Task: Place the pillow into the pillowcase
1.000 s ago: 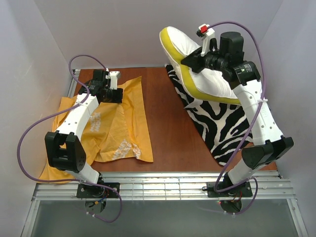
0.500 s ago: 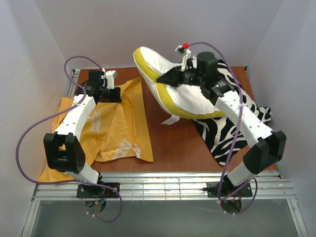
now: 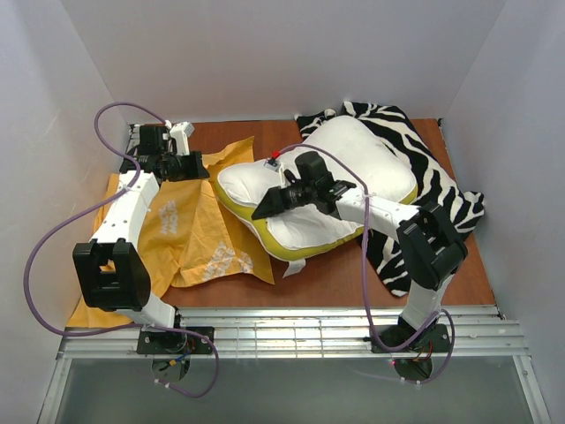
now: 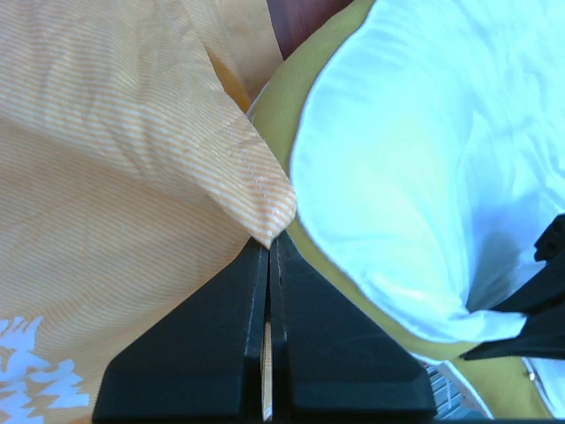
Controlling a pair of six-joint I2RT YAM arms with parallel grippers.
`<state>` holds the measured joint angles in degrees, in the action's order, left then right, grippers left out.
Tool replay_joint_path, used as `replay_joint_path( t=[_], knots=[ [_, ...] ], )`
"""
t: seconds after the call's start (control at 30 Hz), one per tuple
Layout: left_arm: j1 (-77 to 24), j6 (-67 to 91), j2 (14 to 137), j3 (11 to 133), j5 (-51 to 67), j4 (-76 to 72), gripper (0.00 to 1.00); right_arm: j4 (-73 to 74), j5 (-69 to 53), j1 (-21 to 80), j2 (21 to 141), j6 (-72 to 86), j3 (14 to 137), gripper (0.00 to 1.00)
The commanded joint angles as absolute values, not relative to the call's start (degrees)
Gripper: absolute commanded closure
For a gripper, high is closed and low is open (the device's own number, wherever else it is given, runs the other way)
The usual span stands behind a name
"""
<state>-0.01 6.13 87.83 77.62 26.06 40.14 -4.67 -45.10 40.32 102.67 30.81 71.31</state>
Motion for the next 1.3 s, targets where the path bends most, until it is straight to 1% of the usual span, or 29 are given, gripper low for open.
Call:
replay_joint_path(
  t=[0.0, 0.23, 0.5, 0.67, 0.77, 0.87, 0.9, 0.97, 1.07, 1.27],
  knots=[
    [-0.1, 5.0, 85.9, 78.6, 28.9, 40.0, 1.00, -8.8, -49.4, 43.1, 100.6, 28.4, 71.4, 0.99],
    [-0.1, 1.7, 84.7, 78.0, 33.1, 42.1, 1.00, -6.6, -48.1, 46.4, 109.6, 27.1, 78.1, 0.99],
    [-0.4, -6.1, 83.1, 76.6, 40.6, 48.6, 1.00, -2.2, -44.4, 44.0, 121.9, 22.8, 99.5, 0.99],
    [-0.4, -11.5, 83.6, 76.7, 46.7, 54.8, 1.00, -2.3, -39.8, 42.4, 125.9, 21.4, 107.1, 0.99],
    [-0.5, -16.3, 85.3, 76.9, 53.0, 60.6, 1.00, -3.9, -34.4, 41.7, 127.4, 21.6, 109.2, 0.99],
    [-0.8, -17.7, 86.1, 76.2, 58.6, 62.3, 1.00, -8.8, -27.1, 41.6, 127.6, 23.9, 106.2, 0.99],
    [-1.0, -17.5, 86.2, 75.6, 60.8, 62.1, 1.00, -10.3, -23.6, 41.7, 127.8, 25.0, 105.3, 0.99],
    [-1.6, -17.0, 86.3, 75.1, 62.3, 61.2, 1.00, -12.0, -20.3, 41.9, 129.1, 27.8, 104.3, 0.99],
    [-2.1, -15.7, 85.9, 74.4, 65.6, 59.7, 1.00, -13.6, -12.6, 43.2, 131.1, 27.5, 104.9, 0.99],
    [-2.6, -8.1, 85.5, 73.3, 69.2, 51.8, 1.00, -10.3, 2.3, 46.3, 134.6, 28.0, 108.4, 0.99]
  ],
)
